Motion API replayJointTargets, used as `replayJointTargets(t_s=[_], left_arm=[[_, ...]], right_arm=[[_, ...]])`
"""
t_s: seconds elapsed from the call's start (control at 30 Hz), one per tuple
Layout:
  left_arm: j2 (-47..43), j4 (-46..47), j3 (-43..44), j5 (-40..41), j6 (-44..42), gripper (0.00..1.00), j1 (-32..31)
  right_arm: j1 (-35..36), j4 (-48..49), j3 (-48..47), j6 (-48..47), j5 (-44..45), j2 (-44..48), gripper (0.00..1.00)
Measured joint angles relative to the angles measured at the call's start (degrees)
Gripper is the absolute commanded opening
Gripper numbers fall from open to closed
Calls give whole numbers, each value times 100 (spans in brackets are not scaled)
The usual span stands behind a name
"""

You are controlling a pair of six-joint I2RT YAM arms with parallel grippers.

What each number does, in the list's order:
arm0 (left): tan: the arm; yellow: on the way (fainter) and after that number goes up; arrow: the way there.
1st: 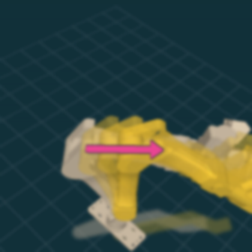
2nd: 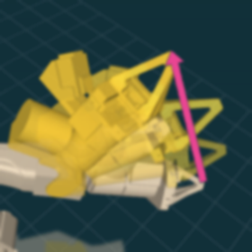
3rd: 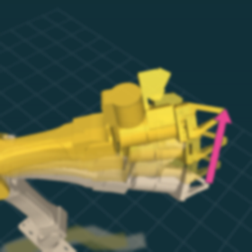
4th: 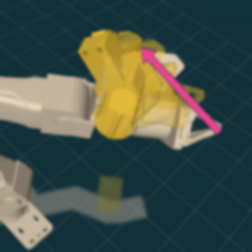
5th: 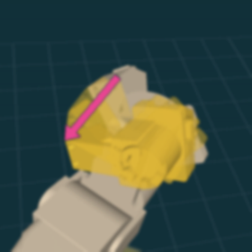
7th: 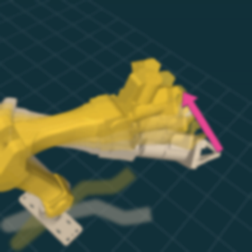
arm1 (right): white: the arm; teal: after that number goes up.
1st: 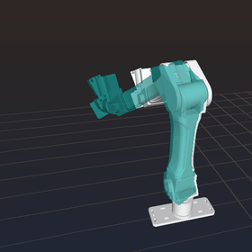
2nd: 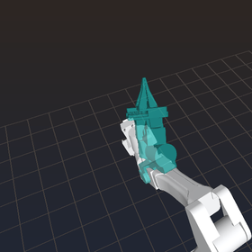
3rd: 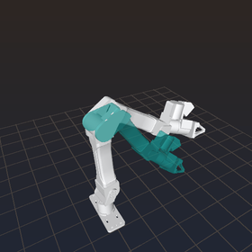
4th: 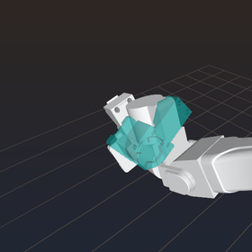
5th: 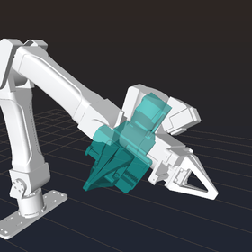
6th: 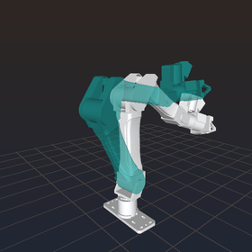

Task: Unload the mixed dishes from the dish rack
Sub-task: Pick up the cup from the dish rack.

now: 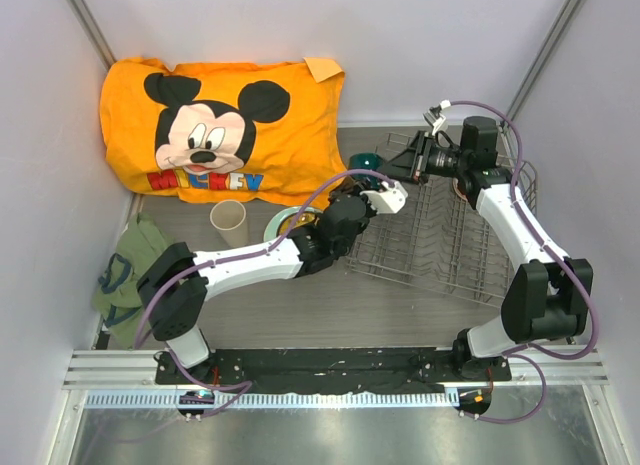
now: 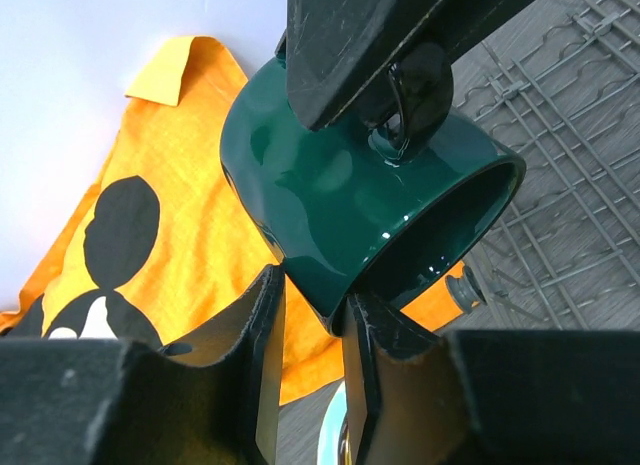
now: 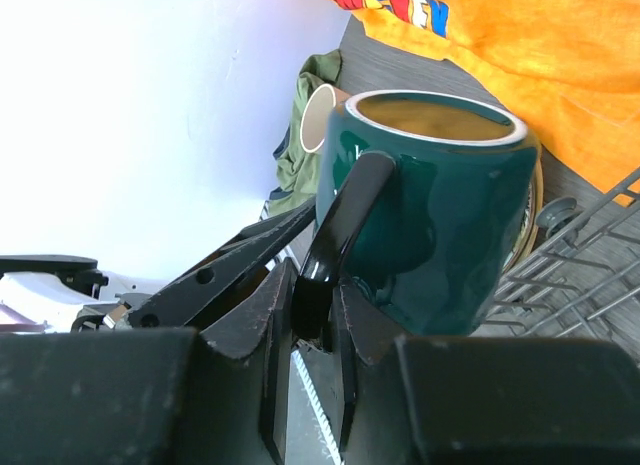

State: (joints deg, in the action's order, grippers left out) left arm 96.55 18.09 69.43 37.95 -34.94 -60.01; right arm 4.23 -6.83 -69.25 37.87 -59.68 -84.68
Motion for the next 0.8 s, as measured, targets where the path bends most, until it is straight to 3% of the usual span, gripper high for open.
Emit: replayJointTargets(t_s=[0.17,0.43,0.5,0.8], left_arm=[[20,-33,50,37,20,0,-4],[20,-94,63,76,20,0,-4],[20,-122,63,83,20,0,-9],[-131,-595,208,72,234,0,-9]], right_arm=[[13,35,7,52,-39,22,1],[15,79,52,114,-46,24,7],[15,81,72,116,-46,24,17],[22,42,81,-63,-144,20,37]])
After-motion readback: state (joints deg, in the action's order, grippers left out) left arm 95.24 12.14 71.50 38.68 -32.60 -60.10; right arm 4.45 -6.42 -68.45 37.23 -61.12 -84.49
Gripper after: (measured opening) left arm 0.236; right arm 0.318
